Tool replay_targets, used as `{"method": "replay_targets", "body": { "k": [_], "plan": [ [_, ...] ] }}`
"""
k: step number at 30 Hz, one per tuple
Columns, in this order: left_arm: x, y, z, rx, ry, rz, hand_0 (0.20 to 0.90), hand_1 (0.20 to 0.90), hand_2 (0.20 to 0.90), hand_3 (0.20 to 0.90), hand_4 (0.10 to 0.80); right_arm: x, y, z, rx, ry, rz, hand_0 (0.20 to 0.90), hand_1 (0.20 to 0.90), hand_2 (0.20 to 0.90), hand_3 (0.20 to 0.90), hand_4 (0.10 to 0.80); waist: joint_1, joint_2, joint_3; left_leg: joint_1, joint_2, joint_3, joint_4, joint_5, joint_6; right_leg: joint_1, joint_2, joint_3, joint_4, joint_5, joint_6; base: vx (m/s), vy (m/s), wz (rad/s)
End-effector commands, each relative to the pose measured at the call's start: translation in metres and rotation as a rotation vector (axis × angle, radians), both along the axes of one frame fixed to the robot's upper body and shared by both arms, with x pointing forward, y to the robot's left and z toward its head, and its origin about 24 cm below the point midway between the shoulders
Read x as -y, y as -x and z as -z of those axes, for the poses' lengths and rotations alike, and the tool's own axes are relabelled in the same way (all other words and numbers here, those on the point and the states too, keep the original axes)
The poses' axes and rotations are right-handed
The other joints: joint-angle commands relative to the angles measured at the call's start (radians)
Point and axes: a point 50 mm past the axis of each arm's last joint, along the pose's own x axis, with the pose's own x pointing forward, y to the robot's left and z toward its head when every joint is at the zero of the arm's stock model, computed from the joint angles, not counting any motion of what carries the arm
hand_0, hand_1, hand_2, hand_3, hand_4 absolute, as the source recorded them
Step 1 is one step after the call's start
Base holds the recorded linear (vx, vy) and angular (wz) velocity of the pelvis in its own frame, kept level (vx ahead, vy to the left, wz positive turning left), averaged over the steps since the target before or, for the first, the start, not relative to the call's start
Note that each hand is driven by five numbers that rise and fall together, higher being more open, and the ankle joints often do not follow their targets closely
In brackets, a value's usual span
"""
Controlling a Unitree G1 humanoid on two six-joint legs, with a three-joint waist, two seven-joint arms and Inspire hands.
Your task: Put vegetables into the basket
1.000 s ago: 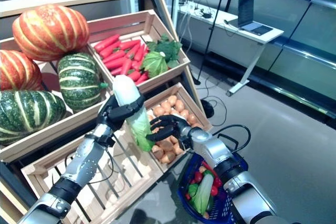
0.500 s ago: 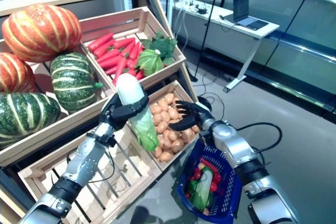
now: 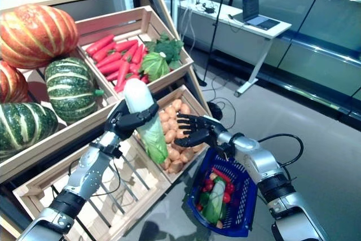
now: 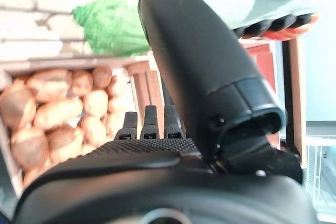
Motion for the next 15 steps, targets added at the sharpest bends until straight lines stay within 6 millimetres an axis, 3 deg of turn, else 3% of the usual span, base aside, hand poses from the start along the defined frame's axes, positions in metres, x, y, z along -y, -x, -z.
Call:
{"method": "replay_targets", "body": {
  "k": [1,15],
  "plan": [
    [0.008,-0.017,-0.057,0.275,0.019,0.048,0.300,0.300,0.300,0.300,0.400,-0.022,-0.009,-0.025,0.039,-0.212,-0.128,0.900,0.900,0.900,0.900,0.800,0.033,0.002,-0.070,0.008,0.007,0.009,0.001,-0.061,0.002,-0.035,0.008,0.019,0.005,0.035,-0.044,0.000,0.000,0.00],
    [0.034,-0.013,-0.057,0.287,0.075,0.159,0.300,0.300,0.300,0.300,0.400,-0.073,-0.012,-0.013,-0.128,-0.352,-0.229,0.900,0.900,0.900,0.900,0.800,0.062,0.007,-0.081,0.007,0.002,-0.010,0.001,-0.065,0.002,-0.029,0.005,0.009,0.000,0.036,-0.048,0.007,0.003,0.02]
  ]
}}
